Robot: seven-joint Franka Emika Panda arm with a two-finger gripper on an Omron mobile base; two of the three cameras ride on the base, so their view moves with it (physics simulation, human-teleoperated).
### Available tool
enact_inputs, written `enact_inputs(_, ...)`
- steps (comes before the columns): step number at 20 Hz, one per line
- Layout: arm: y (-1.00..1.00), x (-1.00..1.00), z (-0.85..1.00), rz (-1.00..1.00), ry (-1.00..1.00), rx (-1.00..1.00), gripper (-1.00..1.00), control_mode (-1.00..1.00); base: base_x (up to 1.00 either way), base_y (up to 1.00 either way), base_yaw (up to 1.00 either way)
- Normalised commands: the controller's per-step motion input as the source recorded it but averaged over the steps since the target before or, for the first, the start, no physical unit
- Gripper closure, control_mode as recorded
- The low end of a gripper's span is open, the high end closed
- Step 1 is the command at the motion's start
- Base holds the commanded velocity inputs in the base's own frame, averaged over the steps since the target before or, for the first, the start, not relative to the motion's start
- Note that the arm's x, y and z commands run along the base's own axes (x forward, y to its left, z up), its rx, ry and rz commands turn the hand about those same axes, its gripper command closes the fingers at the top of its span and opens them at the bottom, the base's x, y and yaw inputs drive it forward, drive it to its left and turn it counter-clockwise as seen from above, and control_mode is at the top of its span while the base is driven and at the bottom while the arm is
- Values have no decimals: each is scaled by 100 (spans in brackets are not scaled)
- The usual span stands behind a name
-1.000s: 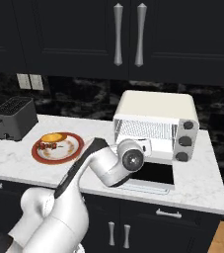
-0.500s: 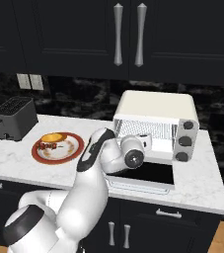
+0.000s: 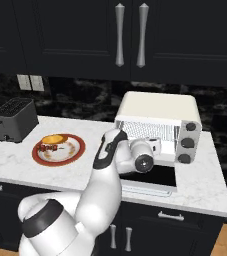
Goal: Pick up the kebab skewer and baguette bread, and place them inside the toaster oven. Close the toaster oven door and start by setting the timer.
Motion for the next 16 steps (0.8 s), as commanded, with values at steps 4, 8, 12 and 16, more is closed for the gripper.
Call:
enact_inputs(4, 0, 37, -1, 0, 0, 4, -100, -100, 0, 0, 0)
enact_inputs(8, -4, 34, 0, 0, -1, 5, -100, -100, 0, 0, 0)
enact_inputs(12, 0, 26, -12, 0, 0, 8, -100, -100, 0, 0, 0)
enact_inputs(16, -1, 37, -20, 0, 0, 9, -100, -100, 0, 0, 0)
